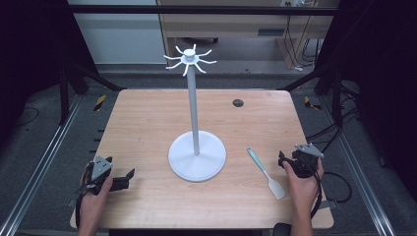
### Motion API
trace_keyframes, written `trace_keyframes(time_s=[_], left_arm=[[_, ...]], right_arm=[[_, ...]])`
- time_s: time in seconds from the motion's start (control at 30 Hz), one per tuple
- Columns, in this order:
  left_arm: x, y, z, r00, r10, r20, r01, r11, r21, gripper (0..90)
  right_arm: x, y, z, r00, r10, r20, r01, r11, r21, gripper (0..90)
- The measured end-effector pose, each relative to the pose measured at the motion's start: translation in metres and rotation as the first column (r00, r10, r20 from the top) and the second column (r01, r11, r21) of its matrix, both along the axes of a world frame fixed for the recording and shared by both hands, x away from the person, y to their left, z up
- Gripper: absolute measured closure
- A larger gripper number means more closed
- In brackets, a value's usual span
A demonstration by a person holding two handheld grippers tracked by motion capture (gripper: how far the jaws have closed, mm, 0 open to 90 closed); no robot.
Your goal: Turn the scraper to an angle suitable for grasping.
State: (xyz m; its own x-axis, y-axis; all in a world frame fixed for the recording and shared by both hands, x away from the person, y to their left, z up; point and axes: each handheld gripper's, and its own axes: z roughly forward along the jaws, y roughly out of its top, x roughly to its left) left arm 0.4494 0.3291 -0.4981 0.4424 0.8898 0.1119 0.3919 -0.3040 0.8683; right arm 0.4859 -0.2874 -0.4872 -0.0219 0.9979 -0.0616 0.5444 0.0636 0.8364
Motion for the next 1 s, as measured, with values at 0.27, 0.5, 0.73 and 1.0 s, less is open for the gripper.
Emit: trace_keyframes(time_s=[0.27,0.5,0.73,1.0], left_arm=[[0.003,-0.005,0.001,1.0000,-0.002,0.008,0.002,0.9999,0.017,2.5],[0.003,-0.008,0.001,0.9997,-0.022,0.011,0.022,0.9996,0.019,2.5],[0.003,-0.008,0.001,0.9996,-0.021,0.017,0.021,0.9993,0.030,2.5],[0.003,-0.009,0.001,0.9996,-0.021,0.019,0.020,0.9991,0.037,2.3]], right_arm=[[-0.004,0.011,0.004,0.9991,0.042,0.005,-0.042,0.998,-0.039,37.9],[-0.005,0.023,0.008,0.9965,0.083,0.011,-0.082,0.995,-0.057,48.5],[0.000,0.035,0.008,0.9906,0.136,-0.011,-0.137,0.987,-0.079,57.9],[0.009,0.051,0.011,0.9774,0.203,-0.059,-0.209,0.970,-0.128,73.7]])
